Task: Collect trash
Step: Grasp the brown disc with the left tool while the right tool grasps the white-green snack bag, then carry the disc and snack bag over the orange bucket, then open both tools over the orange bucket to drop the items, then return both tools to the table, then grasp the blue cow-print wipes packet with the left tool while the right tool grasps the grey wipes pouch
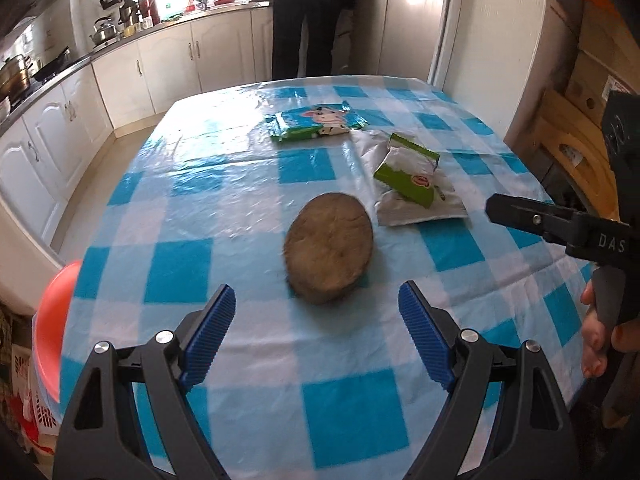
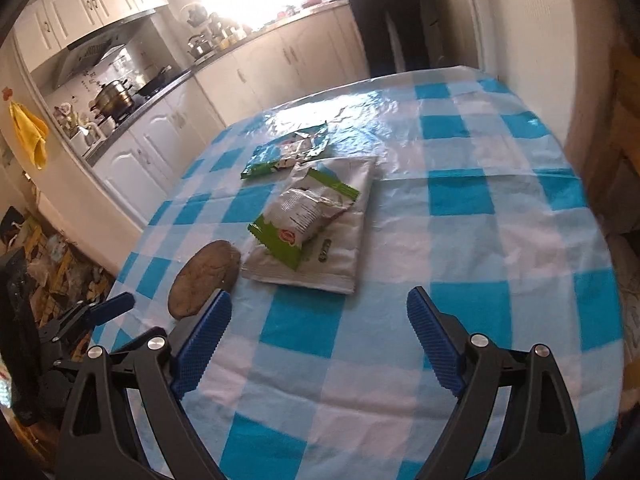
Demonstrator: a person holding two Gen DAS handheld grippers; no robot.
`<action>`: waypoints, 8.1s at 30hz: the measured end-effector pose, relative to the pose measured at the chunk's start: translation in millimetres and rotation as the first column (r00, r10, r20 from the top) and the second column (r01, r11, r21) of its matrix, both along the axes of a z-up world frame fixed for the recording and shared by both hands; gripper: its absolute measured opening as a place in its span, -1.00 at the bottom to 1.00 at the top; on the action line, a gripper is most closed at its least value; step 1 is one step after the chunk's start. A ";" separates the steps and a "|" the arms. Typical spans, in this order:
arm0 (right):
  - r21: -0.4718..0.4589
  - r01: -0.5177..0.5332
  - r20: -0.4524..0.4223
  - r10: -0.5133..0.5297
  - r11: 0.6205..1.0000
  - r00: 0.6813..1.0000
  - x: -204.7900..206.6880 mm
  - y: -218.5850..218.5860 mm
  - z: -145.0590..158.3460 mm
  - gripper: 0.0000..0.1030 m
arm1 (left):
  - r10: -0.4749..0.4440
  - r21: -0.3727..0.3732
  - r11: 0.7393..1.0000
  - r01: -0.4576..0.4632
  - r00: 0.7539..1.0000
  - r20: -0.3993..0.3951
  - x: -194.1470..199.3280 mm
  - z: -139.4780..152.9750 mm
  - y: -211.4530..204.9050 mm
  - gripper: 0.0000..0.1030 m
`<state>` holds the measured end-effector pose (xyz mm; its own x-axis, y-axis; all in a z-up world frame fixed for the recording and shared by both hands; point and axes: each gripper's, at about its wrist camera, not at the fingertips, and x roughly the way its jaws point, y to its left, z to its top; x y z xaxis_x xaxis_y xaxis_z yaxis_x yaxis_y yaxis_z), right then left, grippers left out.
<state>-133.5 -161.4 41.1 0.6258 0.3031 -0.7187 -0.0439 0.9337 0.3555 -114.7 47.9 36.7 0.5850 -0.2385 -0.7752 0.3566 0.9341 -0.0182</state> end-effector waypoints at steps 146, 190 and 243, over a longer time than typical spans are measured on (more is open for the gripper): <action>-0.023 -0.667 -0.052 0.665 0.745 0.745 104.4 361.9 2.7 -0.17 | 0.660 -0.218 0.707 -0.672 0.739 -0.136 23.4 -25.3 310.6 0.23; -0.012 -0.186 0.126 0.186 0.983 0.974 22.0 196.0 25.0 0.71 | 0.532 -0.172 0.826 -0.537 0.843 -0.079 8.7 -1.9 248.7 0.60; -0.152 0.146 -0.058 -0.157 0.977 0.986 84.0 11.5 -20.4 -0.36 | 0.134 -0.091 0.986 -0.136 0.991 -0.027 131.8 31.6 10.3 0.61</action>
<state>-49.5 -149.9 20.7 0.6037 0.0965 -0.7914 0.1220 0.9698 0.2113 17.0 58.2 68.3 0.6006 -0.2297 -0.7658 0.2259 0.9676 -0.1131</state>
